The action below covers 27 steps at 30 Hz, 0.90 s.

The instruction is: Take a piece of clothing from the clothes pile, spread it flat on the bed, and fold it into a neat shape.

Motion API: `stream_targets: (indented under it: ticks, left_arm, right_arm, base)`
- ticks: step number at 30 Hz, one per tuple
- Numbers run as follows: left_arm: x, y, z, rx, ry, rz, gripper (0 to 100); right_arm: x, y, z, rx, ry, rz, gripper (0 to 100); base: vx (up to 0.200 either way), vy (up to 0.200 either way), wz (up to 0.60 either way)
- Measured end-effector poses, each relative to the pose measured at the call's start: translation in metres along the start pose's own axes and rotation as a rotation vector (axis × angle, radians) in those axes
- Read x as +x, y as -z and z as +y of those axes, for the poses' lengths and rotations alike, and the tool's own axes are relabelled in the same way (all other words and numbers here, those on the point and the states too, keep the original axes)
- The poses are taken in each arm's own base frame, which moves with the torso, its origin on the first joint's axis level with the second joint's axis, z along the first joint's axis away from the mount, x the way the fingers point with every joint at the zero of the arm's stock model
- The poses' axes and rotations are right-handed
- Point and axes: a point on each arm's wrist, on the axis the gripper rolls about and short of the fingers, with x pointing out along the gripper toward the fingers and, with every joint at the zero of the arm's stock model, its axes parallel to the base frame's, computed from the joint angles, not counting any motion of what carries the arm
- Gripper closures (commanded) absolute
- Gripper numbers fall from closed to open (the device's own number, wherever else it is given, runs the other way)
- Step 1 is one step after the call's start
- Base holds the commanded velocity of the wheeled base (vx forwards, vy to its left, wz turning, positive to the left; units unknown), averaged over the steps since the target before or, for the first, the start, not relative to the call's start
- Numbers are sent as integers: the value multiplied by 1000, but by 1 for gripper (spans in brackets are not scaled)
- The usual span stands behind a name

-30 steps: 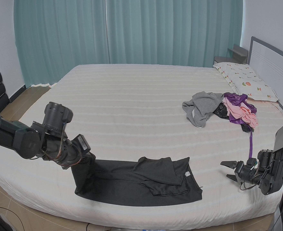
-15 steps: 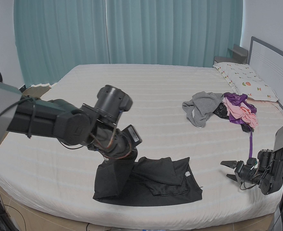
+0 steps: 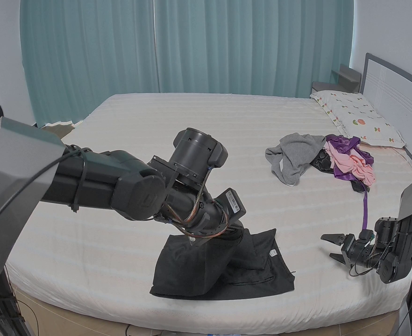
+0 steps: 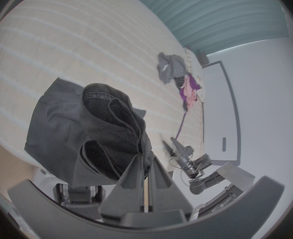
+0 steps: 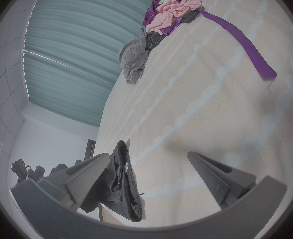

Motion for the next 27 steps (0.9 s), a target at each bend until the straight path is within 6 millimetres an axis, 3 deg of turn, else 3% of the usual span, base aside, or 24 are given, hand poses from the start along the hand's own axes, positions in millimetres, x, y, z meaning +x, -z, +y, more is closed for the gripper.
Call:
stream_targets:
  ticks: [9, 10, 22, 27]
  left_arm:
    - [4, -2, -9, 13, 104, 16, 100]
    - [5, -3, -10, 7, 117, 14, 0]
    - [15, -4, -4, -107, 125, 52, 0]
    - [8, -6, 12, -157, 86, 42, 0]
  right_arm:
    - [0, 0, 0, 0, 0, 0, 0]
    - [0, 0, 0, 0, 0, 0, 0]
    - [0, 0, 0, -2, 0, 1, 0]
    - [0, 0, 0, -3, -1, 2, 0]
  base:
    - [0, 0, 0]
    - [0, 0, 0]
    - [0, 0, 0]
    - [0, 0, 0]
